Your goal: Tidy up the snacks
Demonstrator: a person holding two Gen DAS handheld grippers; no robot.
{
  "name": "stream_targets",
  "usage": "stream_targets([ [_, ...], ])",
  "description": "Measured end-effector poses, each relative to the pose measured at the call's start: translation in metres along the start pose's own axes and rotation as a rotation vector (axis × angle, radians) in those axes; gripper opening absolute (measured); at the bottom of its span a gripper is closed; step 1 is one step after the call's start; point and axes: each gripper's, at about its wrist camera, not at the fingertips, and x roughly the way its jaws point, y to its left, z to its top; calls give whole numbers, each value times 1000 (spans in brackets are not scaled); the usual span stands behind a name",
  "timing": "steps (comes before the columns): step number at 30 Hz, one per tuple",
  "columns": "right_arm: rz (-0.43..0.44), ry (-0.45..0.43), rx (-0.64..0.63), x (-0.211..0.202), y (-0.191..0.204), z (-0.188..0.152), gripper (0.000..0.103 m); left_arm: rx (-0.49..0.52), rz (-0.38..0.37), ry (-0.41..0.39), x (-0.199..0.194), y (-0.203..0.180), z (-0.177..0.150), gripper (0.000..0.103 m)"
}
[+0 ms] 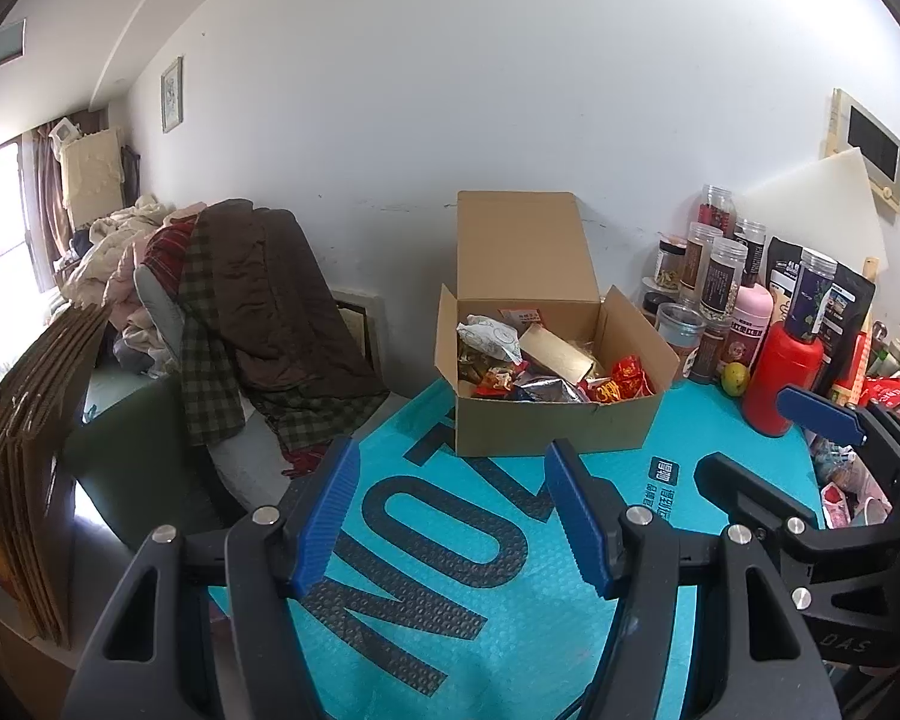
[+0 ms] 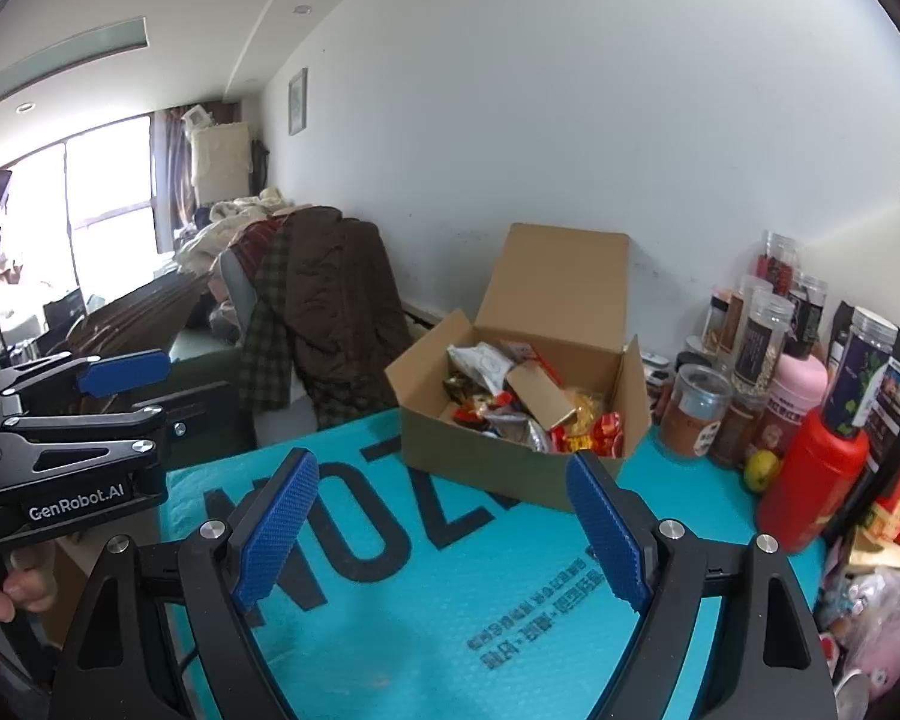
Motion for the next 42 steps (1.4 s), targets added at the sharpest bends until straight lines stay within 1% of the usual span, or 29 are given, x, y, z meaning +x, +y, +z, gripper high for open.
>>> stream_targets([
  [14,-3,10,11,2,-3,-5,88,19,-4,30,0,-8,-10,64],
  [25,-19,4,19,-4,-10,-7,88,28,2,22,-4,-13,-9,64],
  [30,-25,8,24,-4,-10,-8,88,34,1,30,-4,-15,-10,64],
  [42,-14,12,22,-3,-11,-11,88,33,16,32,-5,-18,-11,64],
])
